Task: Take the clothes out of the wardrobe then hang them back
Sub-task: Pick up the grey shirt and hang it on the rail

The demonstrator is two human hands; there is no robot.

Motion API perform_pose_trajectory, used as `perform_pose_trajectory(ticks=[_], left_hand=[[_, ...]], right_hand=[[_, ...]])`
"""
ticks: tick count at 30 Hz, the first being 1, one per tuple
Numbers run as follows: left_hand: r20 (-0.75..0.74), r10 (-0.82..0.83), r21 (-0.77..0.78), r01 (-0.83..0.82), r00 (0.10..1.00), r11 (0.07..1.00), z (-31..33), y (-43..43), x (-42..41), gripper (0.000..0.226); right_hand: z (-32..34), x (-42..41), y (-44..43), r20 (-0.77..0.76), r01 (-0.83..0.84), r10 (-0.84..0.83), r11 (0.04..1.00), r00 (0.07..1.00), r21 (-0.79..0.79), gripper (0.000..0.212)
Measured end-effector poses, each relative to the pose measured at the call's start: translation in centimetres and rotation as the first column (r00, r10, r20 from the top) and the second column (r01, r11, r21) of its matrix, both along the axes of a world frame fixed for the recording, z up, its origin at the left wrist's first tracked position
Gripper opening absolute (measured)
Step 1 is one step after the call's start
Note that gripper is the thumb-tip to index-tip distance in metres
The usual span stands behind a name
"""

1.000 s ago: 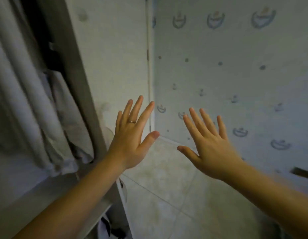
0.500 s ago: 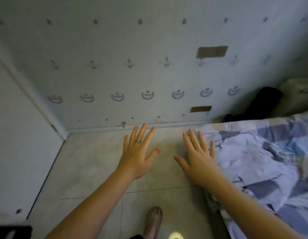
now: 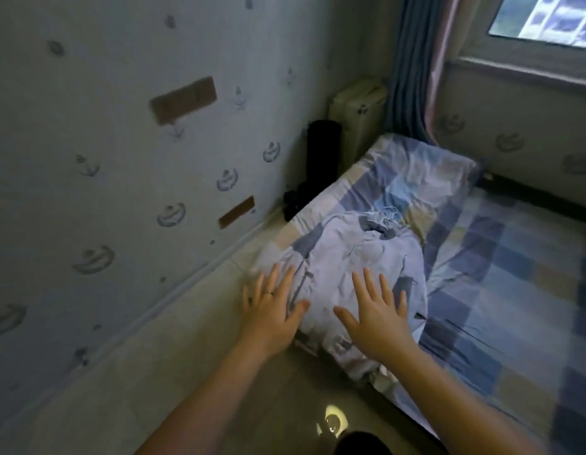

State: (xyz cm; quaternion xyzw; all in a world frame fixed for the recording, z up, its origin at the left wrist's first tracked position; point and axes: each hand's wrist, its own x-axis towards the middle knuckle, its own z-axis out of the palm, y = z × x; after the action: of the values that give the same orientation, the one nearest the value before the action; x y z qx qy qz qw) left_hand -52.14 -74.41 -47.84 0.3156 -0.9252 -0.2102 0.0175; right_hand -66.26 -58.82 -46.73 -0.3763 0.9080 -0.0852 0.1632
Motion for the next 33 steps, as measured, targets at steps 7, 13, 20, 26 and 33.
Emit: perform_pose_trajectory(ticks=[7, 13, 20, 26, 33], left_hand=[[0.090, -0.164, 0.047, 0.160, 0.982, 0.986, -2.4, -4.0, -14.7, 0.069], [0.165, -0.209, 0.072, 0.199, 0.964, 0.977, -3.2, -5.5, -25.3, 0.068], [0.204, -0.234, 0.083, 0.221, 0.951, 0.972, -6.0, -7.7, -35.1, 0.068], [0.308, -0.266, 0.143, 0.232, 0.913, 0.962, -12.4, -11.5, -42.2, 0.069], [0.404, -0.334, 0.230, 0.259, 0.852, 0.938, -25.5, -17.7, -49.3, 0.067]], right_hand=[[-1.8, -11.5, -1.2, 0.040, 0.226, -0.227, 0.974, 0.973, 0.026, 0.078], [-2.4, -20.9, -1.2, 0.118, 0.313, -0.319, 0.947, 0.940, 0.065, 0.079], [-5.1, -29.7, -2.5, 0.148, 0.342, -0.356, 0.933, 0.923, 0.115, 0.078], [-9.9, -34.7, -5.7, 0.180, 0.364, -0.392, 0.916, 0.902, 0.168, 0.077], [-22.4, -39.9, -11.0, 0.238, 0.407, -0.470, 0.872, 0.850, 0.270, 0.076]])
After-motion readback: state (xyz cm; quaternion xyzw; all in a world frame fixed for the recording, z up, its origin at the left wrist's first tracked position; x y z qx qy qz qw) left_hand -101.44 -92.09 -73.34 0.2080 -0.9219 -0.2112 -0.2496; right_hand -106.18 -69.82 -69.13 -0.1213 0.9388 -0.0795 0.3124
